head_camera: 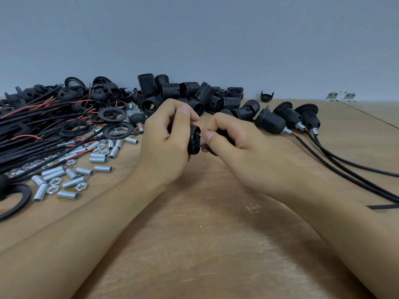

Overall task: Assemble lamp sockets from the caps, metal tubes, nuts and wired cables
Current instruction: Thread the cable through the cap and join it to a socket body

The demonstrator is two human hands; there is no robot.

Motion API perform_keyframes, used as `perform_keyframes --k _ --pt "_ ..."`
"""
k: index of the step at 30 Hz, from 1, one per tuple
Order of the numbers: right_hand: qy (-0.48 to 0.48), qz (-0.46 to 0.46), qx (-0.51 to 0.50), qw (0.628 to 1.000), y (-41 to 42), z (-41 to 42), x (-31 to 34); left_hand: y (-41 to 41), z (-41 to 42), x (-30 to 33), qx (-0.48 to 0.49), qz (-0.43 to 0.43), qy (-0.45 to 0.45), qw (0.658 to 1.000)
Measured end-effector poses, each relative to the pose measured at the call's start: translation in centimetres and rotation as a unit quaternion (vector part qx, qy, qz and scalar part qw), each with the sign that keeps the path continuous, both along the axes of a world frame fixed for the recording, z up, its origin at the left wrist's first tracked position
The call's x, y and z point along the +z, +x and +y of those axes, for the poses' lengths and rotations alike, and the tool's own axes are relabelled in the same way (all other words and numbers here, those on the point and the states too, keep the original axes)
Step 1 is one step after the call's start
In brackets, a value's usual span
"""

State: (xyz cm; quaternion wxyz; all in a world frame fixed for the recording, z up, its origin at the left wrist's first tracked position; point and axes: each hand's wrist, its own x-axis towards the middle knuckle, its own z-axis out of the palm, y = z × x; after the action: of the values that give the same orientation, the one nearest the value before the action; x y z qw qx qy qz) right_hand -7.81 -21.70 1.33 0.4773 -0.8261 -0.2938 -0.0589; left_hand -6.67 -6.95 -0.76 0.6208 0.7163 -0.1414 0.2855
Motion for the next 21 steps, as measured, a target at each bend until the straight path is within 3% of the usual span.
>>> perform_keyframes --k 9,21 --pt "-0.097 -0.126 -0.032 0.987 -0.04 0.08 -0.23 0.08 0.02 -0.09 0.006 0.011 0.003 1.000" --pt "-0.078 -0.122 -0.047 0.988 -0.35 0.53 -0.23 0.10 -0.01 -0.06 0.027 0.009 0.016 0.999"
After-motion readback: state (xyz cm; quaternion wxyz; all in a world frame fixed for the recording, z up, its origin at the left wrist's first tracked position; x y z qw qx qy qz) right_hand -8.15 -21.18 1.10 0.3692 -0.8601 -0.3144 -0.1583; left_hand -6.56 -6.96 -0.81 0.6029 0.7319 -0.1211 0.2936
